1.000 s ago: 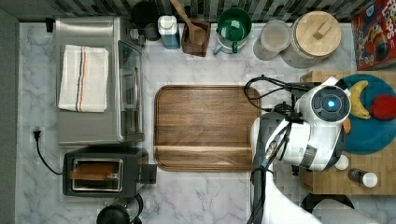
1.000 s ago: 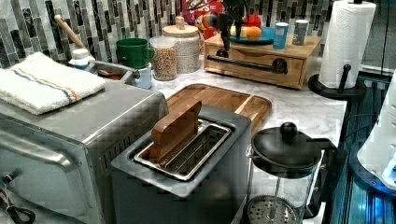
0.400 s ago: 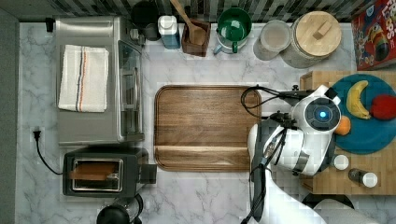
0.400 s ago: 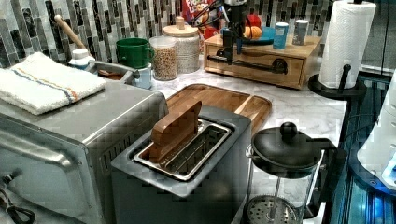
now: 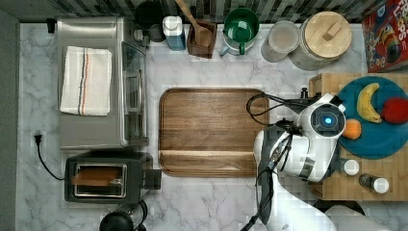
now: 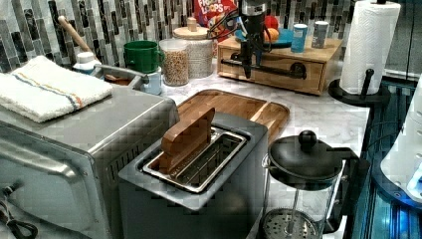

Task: Open the drawer.

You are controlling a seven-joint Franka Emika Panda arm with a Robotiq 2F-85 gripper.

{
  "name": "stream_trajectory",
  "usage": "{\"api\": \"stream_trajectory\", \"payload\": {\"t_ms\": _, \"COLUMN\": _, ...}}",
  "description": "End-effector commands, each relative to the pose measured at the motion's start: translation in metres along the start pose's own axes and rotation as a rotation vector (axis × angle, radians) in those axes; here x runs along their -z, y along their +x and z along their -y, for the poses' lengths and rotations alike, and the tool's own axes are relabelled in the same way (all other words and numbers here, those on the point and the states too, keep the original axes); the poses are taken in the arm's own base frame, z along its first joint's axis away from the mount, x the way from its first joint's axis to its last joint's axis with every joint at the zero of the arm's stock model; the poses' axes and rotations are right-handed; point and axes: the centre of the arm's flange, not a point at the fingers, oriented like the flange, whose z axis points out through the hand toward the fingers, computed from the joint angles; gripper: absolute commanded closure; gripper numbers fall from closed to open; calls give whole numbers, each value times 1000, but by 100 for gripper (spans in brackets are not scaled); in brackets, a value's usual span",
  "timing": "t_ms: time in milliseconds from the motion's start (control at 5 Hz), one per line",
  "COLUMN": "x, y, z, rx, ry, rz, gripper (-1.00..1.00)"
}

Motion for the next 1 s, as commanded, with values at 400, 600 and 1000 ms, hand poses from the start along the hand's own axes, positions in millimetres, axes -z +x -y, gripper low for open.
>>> {"api": "stream_trajectory", "payload": {"t_ms": 400, "x": 14, "y": 17, "z": 39, "rx": -26, "ry": 78, "rz": 22, "gripper": -100}}
{"api": "stream_trajectory", "payload": {"t_ms": 600, "x": 15, "y": 31, "z": 71, "rx": -34, "ry": 113, "rz": 14, "gripper": -100}}
{"api": "stream_trajectory", "payload": {"t_ms": 1000, "x": 12, "y": 48, "z": 127, "rx": -61, "ry": 126, "rz": 7, "gripper": -100}}
